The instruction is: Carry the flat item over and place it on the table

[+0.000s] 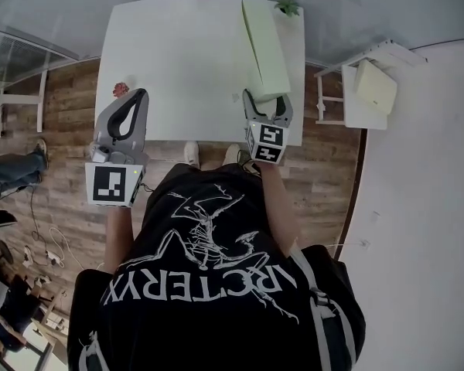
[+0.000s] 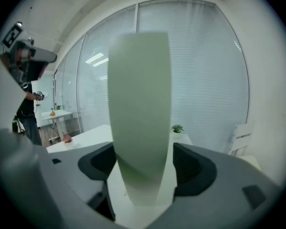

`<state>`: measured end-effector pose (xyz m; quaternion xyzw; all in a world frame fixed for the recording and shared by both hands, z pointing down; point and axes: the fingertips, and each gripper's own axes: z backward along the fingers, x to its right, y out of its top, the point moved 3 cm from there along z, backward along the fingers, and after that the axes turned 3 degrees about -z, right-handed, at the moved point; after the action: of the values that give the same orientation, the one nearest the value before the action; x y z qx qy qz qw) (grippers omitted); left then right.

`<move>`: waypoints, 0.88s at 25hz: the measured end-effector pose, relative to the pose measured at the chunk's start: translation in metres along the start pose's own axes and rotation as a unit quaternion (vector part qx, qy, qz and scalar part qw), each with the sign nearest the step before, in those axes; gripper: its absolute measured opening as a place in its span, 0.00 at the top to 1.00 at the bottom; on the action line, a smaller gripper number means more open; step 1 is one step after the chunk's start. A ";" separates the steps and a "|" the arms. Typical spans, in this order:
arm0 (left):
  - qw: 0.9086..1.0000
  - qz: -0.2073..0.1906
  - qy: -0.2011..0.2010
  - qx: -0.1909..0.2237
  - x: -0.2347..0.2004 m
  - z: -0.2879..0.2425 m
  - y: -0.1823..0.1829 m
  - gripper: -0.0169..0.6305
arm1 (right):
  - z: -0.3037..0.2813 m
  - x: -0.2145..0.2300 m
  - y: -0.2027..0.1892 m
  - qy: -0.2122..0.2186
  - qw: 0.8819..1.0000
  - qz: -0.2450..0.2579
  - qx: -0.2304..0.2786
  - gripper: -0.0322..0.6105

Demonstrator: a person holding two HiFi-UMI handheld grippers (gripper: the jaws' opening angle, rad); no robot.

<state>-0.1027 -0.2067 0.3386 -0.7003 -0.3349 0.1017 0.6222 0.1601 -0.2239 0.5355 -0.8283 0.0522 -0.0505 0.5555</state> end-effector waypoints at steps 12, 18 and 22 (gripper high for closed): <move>0.998 0.022 -0.022 0.057 -0.005 -0.025 0.016 0.96 | 0.097 -0.025 0.209 0.101 0.974 0.100 0.174 0.73; 0.997 0.016 -0.021 0.078 -0.012 -0.026 0.039 0.96 | 0.099 -0.036 0.223 0.083 0.969 0.092 0.213 0.93; 0.997 0.019 -0.023 0.073 -0.011 -0.026 0.036 0.96 | 0.098 -0.042 0.217 0.091 0.970 0.093 0.206 0.93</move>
<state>-0.0840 -0.2347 0.3068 -0.6571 -0.3276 0.1540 0.6612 0.1258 -0.2104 0.2967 -0.6792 0.1680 -0.0836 0.7096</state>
